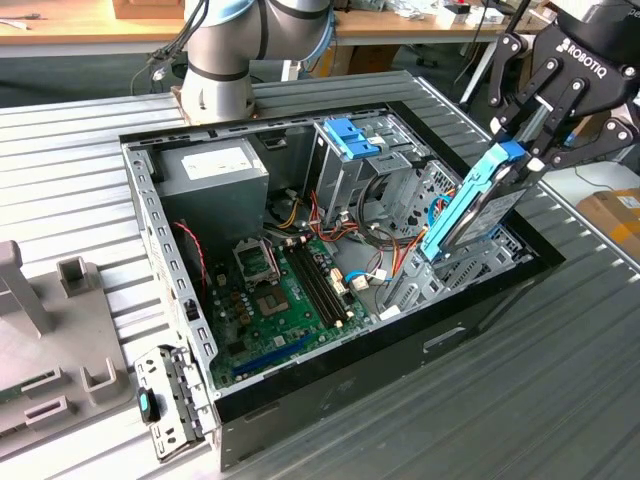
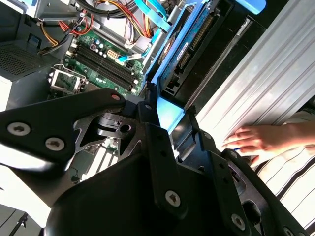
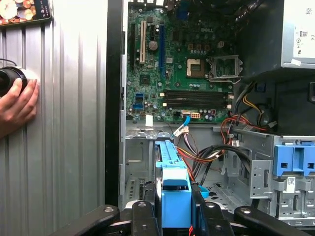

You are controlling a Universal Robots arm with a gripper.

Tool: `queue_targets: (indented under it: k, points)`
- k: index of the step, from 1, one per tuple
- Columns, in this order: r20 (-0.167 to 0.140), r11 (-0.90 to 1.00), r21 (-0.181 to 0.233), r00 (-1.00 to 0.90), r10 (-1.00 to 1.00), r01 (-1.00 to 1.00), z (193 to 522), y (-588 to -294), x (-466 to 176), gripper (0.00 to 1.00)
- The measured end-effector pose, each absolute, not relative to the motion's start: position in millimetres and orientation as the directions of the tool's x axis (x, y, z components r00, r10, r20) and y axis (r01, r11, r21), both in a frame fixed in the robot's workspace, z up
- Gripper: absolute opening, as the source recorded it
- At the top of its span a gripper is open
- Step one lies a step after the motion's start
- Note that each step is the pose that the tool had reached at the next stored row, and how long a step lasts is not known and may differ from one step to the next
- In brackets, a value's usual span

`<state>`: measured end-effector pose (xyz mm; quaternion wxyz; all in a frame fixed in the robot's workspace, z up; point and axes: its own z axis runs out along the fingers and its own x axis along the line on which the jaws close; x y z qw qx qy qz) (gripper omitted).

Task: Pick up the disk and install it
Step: 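Insert the disk into the insertion slot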

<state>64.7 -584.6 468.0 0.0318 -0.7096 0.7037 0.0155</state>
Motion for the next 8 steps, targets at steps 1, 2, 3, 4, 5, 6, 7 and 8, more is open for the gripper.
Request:
queue_targets:
  k: [1, 2, 3, 4, 5, 6, 7, 8]
  points:
    - [-0.067, -0.007, -0.023, 0.009, -0.998, -1.000, 466, -585, 65, 0.37]
    - [-0.067, -0.007, -0.023, 0.009, -0.998, -1.000, 466, -585, 65, 0.37]
    - [-0.067, -0.007, -0.023, 0.009, -0.998, -1.000, 465, -585, 65, 0.37]
    - [-0.067, -0.007, -0.023, 0.009, -0.998, -1.000, 462, -585, 65, 0.37]
    - [-0.067, -0.008, -0.025, 0.009, -0.998, -1.000, 453, -585, 65, 0.37]
    - [-0.067, -0.009, -0.029, 0.011, -0.998, -1.000, 440, -589, 65, 0.37]
    - [-0.067, -0.009, -0.031, 0.011, -0.998, -0.999, 440, -589, 64, 0.37]
    - [-0.067, -0.009, -0.036, 0.011, -0.998, -0.999, 439, -589, 64, 0.37]
